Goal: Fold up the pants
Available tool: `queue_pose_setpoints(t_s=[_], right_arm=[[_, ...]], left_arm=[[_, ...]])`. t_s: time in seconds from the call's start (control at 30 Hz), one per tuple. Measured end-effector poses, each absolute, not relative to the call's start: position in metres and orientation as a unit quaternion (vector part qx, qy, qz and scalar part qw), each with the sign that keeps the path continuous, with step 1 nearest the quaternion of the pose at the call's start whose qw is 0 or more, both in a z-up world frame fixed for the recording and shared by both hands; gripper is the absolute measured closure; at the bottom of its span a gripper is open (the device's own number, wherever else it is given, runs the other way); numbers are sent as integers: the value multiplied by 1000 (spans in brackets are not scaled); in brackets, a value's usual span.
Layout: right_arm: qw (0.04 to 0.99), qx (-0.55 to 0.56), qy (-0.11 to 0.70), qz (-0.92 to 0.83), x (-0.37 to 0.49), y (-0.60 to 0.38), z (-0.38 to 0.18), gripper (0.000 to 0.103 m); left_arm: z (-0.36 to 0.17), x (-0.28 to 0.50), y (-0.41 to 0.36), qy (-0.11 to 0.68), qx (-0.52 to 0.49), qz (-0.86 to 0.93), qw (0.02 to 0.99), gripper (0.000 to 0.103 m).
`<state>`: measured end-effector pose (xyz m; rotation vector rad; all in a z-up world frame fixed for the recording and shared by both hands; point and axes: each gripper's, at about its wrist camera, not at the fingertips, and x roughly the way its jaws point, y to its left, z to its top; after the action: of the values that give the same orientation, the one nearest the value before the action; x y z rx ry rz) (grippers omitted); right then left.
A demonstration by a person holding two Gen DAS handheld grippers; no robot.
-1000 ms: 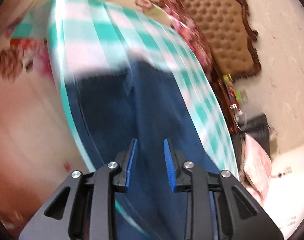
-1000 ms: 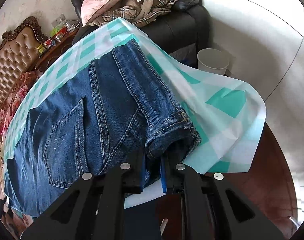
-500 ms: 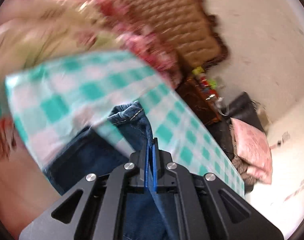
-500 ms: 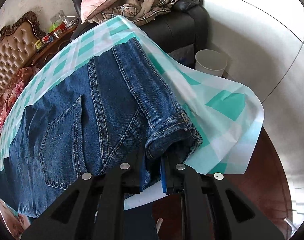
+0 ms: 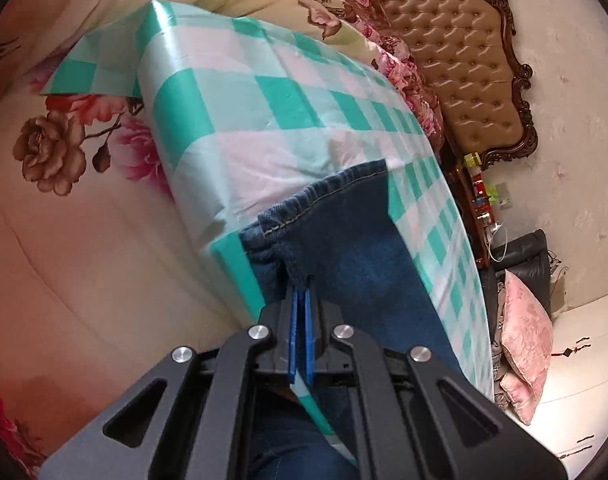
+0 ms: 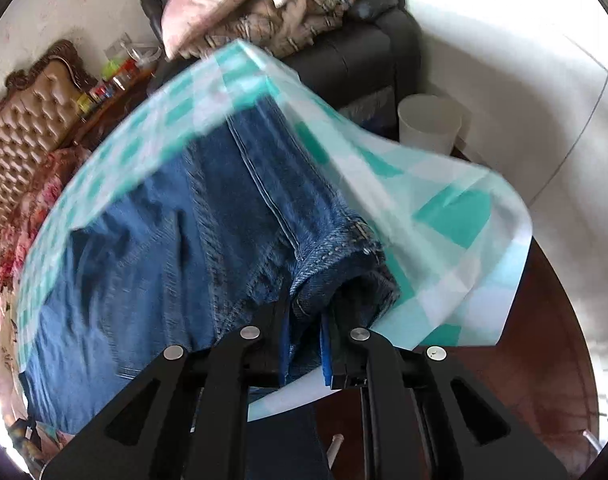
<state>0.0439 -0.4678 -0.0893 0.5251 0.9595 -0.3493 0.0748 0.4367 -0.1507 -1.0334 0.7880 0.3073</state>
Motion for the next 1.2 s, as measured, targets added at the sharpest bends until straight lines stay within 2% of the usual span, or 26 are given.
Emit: queue_pose_setpoints(t_s=[0.23, 0.4, 0.47, 0.5, 0.53, 0.6, 0.63, 0.67, 0.7, 0.73, 0.83, 1.0, 1.1, 1.2], right_arm=[[848, 211, 450, -183, 48, -461, -76, 93], [832, 176, 482, -212, 54, -458, -106, 93], [830, 186, 481, -214, 50, -463, -114, 87], [831, 190, 478, -213, 49, -464, -114, 86], [833, 193, 473, -214, 47, -465, -111, 82], [838, 197, 459, -219, 42, -468, -104, 69], [836, 192, 457, -236, 39, -469, -101, 44], [832, 180, 451, -270, 34, -472, -95, 36], [831, 176, 446, -283, 32, -475, -91, 32], [830, 175, 441, -293, 29, -477, -87, 32], [847, 131, 415, -307, 35, -468, -66, 33], [904, 42, 414, -96, 115, -379, -50, 33], [905, -29, 424, 5, 173, -310, -66, 34], [899, -47, 428, 75, 221, -277, -89, 39]], left_arm=[[-164, 71, 446, 373, -491, 143, 774, 100], [-163, 70, 447, 379, -482, 147, 777, 97], [-153, 68, 445, 376, -457, 172, 788, 92], [-144, 66, 442, 372, -433, 194, 798, 80], [-135, 64, 439, 365, -407, 217, 809, 73], [-109, 68, 424, 345, -345, 242, 839, 70], [-95, 76, 409, 333, -306, 235, 860, 69], [-86, 84, 395, 328, -276, 218, 877, 68], [-78, 96, 374, 326, -238, 189, 895, 62], [-74, 106, 356, 328, -210, 163, 906, 58], [-81, 150, 279, 357, -113, 37, 926, 58], [-113, 206, 182, 411, -39, -141, 900, 59], [-131, 227, 162, 429, -31, -177, 885, 64], [-143, 245, 156, 436, -4, -166, 885, 69]])
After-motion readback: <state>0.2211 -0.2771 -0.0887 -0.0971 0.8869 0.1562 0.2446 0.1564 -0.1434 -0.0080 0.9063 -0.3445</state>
